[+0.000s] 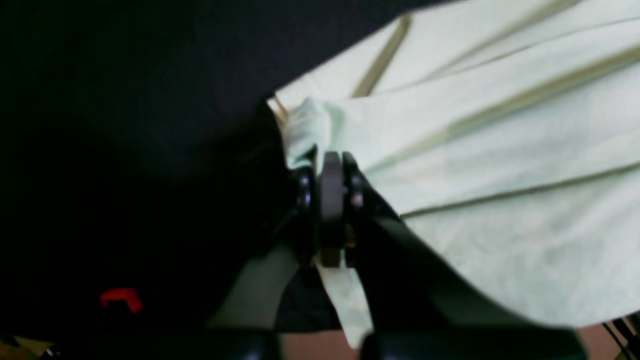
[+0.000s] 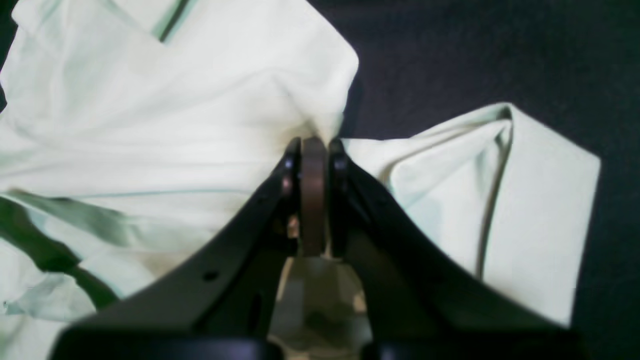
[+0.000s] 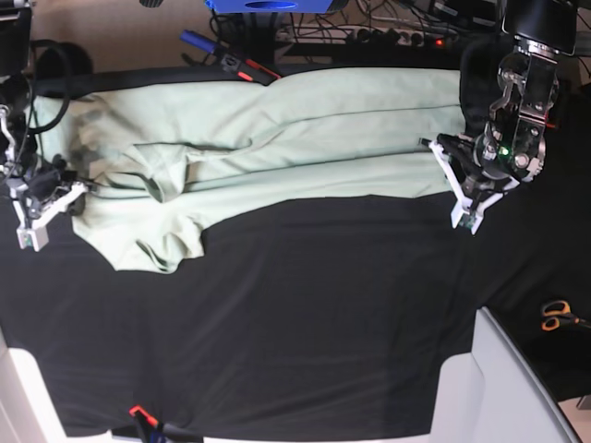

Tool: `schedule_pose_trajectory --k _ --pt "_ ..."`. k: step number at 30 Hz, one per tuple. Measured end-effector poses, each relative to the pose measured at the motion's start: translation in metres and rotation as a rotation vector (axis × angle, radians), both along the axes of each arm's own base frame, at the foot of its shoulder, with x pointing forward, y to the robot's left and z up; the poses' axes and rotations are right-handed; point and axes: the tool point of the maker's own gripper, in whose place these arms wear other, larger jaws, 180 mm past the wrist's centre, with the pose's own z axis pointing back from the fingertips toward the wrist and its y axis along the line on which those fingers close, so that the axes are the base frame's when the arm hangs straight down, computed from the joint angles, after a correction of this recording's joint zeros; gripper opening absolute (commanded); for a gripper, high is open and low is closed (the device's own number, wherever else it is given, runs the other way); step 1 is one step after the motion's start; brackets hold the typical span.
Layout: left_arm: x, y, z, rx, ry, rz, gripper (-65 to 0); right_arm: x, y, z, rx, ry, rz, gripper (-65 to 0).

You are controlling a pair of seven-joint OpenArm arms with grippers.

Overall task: Fold the T-shirt properly
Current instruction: 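Lift the gripped side edges and fold them toward the collar, then adjust the right gripper's hold on the folded fabric near the sleeve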

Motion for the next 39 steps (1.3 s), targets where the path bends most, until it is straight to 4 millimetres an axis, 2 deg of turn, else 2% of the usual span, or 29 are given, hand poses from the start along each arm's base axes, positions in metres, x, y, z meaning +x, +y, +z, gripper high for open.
schedule_pose_trajectory --k 3,5,7,10,13,16,21,23,28,32,39 --pt "0.002 -0.003 0.004 -0.003 -0.011 -0.006 -65.0 0.0 0.003 -0.001 0.021 0.004 -0.019 -47.7" --pt "0.003 -0.002 0.004 -0.002 -0.013 -0.006 -65.0 -0.003 -0.007 -0.001 0.037 0.025 -0.11 -41.9" --pt "0.002 -0.002 0.004 -0.003 -0.011 -0.006 -65.0 0.0 -0.016 0.012 0.03 -0.002 -0.146 -41.2" --pt "0.002 -0.003 0.003 -0.003 -0.01 -0.007 -65.0 0.017 -0.022 0.047 0.008 -0.096 -0.147 -40.8" --pt "0.002 -0.003 0.003 -0.003 -0.01 -0.006 -65.0 0.032 -0.014 0.075 -0.003 -0.145 -0.092 -41.2" --pt "0.002 -0.003 0.004 -0.002 -0.011 -0.006 -65.0 0.039 -0.001 0.08 0.023 -0.114 -0.07 -41.2" --pt "0.002 -0.004 0.003 -0.005 -0.011 -0.006 -65.0 0.042 0.054 0.072 0.13 -0.095 0.06 -41.2" --pt "0.003 -0.003 0.004 -0.004 -0.013 -0.005 -65.0 0.043 0.066 0.063 0.166 -0.069 0.086 -41.2" --pt "0.002 -0.004 0.003 -0.007 -0.011 -0.005 -65.0 0.051 0.069 0.043 0.214 -0.013 0.059 -41.2" --pt "0.002 -0.004 0.003 -0.006 -0.011 -0.005 -65.0 0.053 0.08 0.03 0.264 0.026 0.062 -40.8" --pt "0.002 -0.004 0.003 -0.007 -0.011 -0.005 -65.0 0.058 0.082 0.012 0.313 0.079 0.023 -40.6"
